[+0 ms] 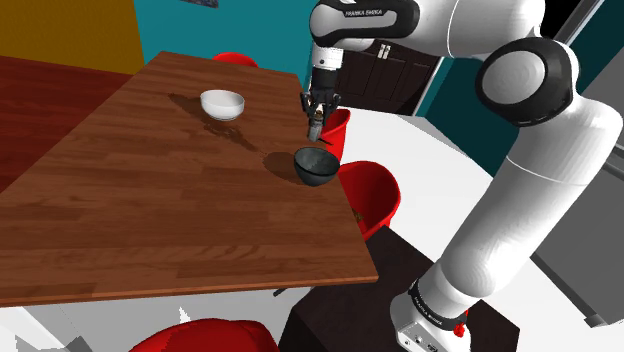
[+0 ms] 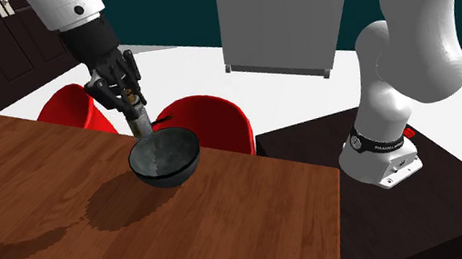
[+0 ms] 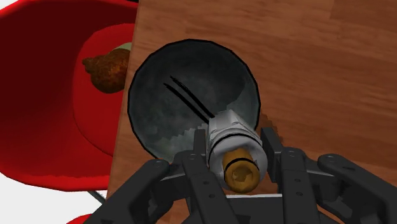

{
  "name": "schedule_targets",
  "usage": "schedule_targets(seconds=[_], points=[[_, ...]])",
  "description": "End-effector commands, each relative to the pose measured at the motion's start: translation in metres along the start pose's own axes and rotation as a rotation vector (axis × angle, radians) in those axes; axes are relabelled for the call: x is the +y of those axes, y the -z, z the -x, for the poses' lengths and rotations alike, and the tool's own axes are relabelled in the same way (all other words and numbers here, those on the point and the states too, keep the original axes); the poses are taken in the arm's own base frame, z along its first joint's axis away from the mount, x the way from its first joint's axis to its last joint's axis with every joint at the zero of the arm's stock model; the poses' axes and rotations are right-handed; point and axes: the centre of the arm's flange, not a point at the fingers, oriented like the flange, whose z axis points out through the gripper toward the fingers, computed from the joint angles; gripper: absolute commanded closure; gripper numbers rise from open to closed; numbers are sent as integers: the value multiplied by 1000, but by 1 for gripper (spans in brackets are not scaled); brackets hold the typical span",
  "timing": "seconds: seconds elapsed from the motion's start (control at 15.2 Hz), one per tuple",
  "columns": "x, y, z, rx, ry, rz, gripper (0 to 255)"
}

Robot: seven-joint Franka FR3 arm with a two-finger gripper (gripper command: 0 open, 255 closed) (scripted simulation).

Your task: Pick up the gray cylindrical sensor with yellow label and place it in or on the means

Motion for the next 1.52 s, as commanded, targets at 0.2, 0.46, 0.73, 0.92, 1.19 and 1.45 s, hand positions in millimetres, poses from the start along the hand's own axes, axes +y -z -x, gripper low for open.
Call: schedule_targets(seconds=[0.2, 0.46, 0.73, 0.92, 1.19, 1.45], points=[[17, -16, -8, -1, 1, 0, 255], [17, -37, -12, -1, 1, 0, 255], [17, -58, -16, -1, 1, 0, 255], [17, -74, -19, -1, 1, 0, 255], [17, -81, -20, -1, 1, 0, 255], [17, -81, -20, -1, 1, 0, 255]])
